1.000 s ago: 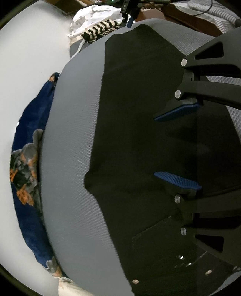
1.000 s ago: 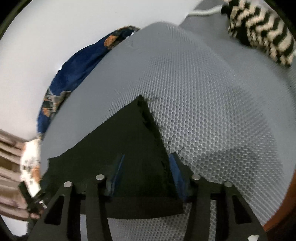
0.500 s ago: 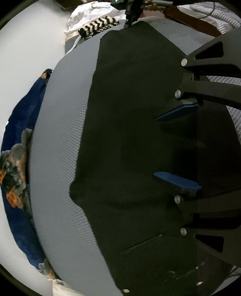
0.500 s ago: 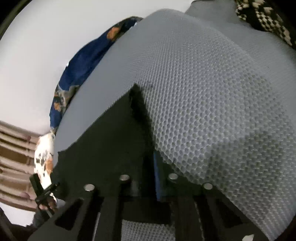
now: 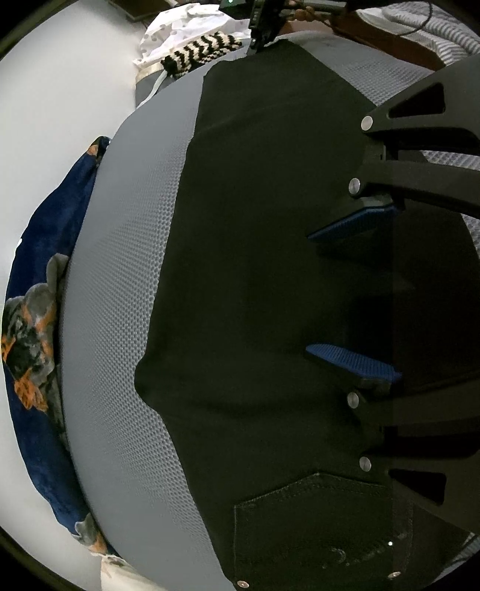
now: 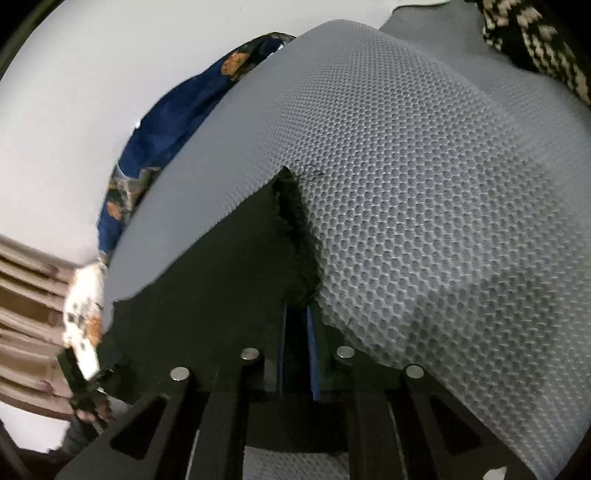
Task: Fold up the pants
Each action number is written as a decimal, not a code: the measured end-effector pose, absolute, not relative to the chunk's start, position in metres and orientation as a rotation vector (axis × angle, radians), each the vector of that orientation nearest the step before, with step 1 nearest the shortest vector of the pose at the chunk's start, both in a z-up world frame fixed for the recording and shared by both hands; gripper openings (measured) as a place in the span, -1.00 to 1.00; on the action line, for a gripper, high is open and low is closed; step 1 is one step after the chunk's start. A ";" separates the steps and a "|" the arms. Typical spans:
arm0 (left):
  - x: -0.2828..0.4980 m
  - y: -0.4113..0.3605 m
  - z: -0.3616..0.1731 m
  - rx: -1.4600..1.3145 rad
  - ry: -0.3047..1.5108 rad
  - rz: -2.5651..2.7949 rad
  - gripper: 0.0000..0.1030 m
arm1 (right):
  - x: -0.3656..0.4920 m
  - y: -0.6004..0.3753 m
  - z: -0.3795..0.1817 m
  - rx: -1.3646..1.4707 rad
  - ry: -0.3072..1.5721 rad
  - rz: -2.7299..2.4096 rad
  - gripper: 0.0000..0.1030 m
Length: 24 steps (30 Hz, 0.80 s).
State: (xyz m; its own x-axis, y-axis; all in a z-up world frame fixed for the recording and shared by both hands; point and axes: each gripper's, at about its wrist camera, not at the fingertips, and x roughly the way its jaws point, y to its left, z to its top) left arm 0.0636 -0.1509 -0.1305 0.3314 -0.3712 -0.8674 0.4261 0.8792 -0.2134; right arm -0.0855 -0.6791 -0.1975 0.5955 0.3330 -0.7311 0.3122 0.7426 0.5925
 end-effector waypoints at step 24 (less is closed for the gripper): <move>0.062 -0.154 -0.131 0.077 1.104 -0.526 0.23 | -0.081 -0.699 -0.208 0.844 0.908 0.112 -0.74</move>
State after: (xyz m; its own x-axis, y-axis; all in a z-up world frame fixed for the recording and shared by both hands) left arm 0.0619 -0.1540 -0.1311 0.3413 -0.3662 -0.8657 0.4412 0.8756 -0.1965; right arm -0.0806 -0.6990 -0.2080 0.6325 0.4212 -0.6500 0.2514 0.6821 0.6867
